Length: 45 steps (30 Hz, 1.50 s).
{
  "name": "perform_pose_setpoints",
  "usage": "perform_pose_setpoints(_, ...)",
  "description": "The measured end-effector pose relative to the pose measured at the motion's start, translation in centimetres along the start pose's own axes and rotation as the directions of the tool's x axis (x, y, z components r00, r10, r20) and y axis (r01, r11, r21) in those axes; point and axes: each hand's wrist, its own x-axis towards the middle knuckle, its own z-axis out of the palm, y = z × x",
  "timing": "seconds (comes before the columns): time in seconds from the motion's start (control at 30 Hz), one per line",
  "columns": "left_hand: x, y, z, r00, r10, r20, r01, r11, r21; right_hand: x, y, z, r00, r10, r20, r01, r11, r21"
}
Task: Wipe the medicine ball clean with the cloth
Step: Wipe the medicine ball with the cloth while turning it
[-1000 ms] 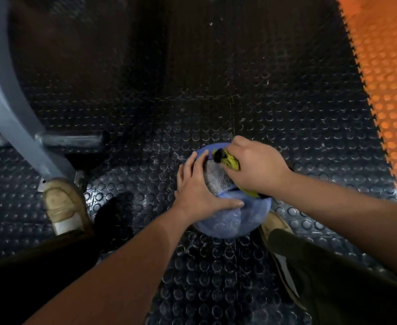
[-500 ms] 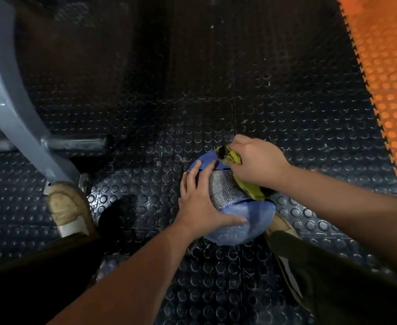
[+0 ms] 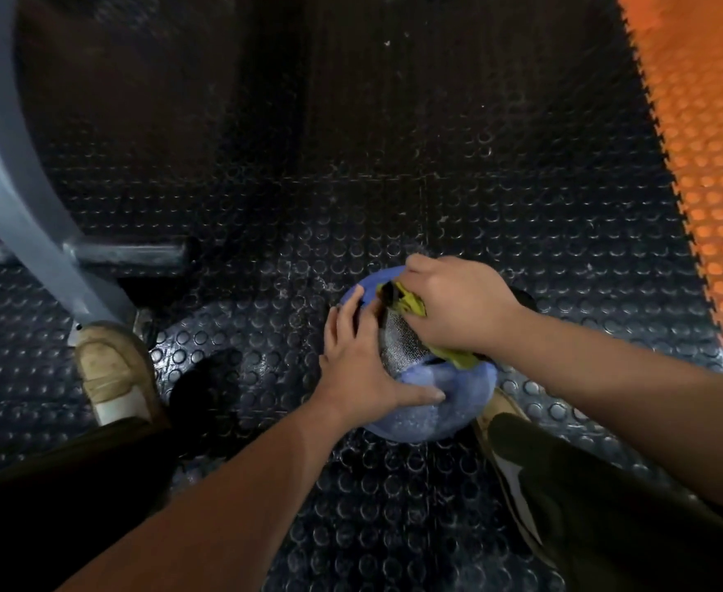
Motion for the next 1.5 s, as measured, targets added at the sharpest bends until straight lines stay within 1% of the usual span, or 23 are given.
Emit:
perform_pose_setpoints(0.07,0.0,0.3,-0.3,1.000,-0.013,0.014,0.014,0.998,-0.057,-0.2,-0.2,0.1,1.000,0.030,0.006,-0.030,0.999,0.016)
perform_pose_setpoints(0.1,0.2,0.4,-0.6,1.000,-0.010,0.019,0.012,0.995,-0.097,-0.8,-0.1,0.3,1.000,0.011,-0.022,-0.010,1.000,0.029)
perform_pose_setpoints(0.17,0.9,0.8,-1.4,0.999,-0.005,0.031,0.009,0.990,-0.143,-2.6,0.0,0.5,0.999,-0.035,-0.019,0.035,0.999,0.037)
perform_pose_setpoints(0.27,1.8,1.0,-1.7,0.999,-0.003,0.032,0.007,0.992,-0.129,-4.4,0.2,0.6,0.995,-0.100,0.005,0.100,0.994,0.035)
perform_pose_setpoints(0.33,1.6,1.2,-1.2,1.000,0.004,0.008,-0.003,0.990,-0.138,-4.3,0.6,0.5,0.993,-0.120,-0.012,0.120,0.993,0.016)
perform_pose_setpoints(0.37,1.4,1.1,-0.8,1.000,-0.001,-0.004,0.000,0.990,-0.144,-3.8,0.7,0.4,0.993,-0.113,-0.027,0.114,0.993,0.009)
perform_pose_setpoints(0.5,0.2,0.9,0.5,0.997,-0.042,-0.060,0.034,0.990,-0.137,-0.7,0.5,0.0,0.997,0.056,-0.048,-0.056,0.998,0.013)
perform_pose_setpoints(0.53,0.0,0.9,0.7,0.996,-0.063,-0.066,0.053,0.988,-0.142,0.0,0.4,-0.1,0.995,0.094,-0.033,-0.094,0.996,-0.006)
perform_pose_setpoints(0.6,-0.1,1.0,0.7,0.992,-0.095,-0.077,0.081,0.982,-0.170,0.4,0.3,-0.1,0.993,0.120,0.018,-0.120,0.993,-0.001)
perform_pose_setpoints(0.73,1.2,1.2,-0.7,0.990,-0.128,-0.067,0.110,0.969,-0.220,-1.8,1.1,-0.2,0.976,0.068,0.207,-0.096,0.987,0.126)
perform_pose_setpoints(0.77,1.4,1.3,-1.0,0.990,-0.130,-0.062,0.113,0.967,-0.227,-2.5,1.4,-0.4,0.977,0.040,0.212,-0.071,0.988,0.139)
perform_pose_setpoints(0.87,1.4,1.7,-0.9,0.992,-0.113,-0.065,0.096,0.970,-0.224,-3.2,2.0,-1.4,0.984,0.017,0.180,-0.039,0.992,0.120)
perform_pose_setpoints(1.0,-0.5,1.5,0.6,0.994,-0.081,-0.072,0.074,0.992,-0.104,-0.5,1.6,-1.1,0.991,0.020,0.132,-0.027,0.998,0.053)
perform_pose_setpoints(1.13,-2.4,-0.3,1.3,0.997,-0.037,-0.075,0.026,0.990,-0.140,0.4,0.4,-0.4,0.995,0.011,0.097,-0.031,0.977,0.211)
perform_pose_setpoints(1.23,-2.0,-1.0,0.3,0.998,-0.055,-0.038,0.048,0.986,-0.162,-1.1,0.6,-0.2,0.990,-0.082,0.111,0.061,0.982,0.177)
perform_pose_setpoints(1.37,-0.5,0.3,-0.6,0.998,-0.059,-0.031,0.052,0.981,-0.185,-3.1,1.7,-0.8,0.985,-0.059,0.161,0.003,0.944,0.331)
perform_pose_setpoints(1.43,0.3,1.2,-0.8,0.998,-0.063,-0.026,0.057,0.980,-0.190,-3.6,2.1,-0.9,0.984,-0.031,0.177,-0.031,0.943,0.332)
perform_pose_setpoints(1.5,0.7,1.5,-0.7,0.997,-0.069,-0.039,0.062,0.987,-0.146,-2.7,2.4,-0.8,0.989,0.018,0.150,-0.064,0.947,0.313)
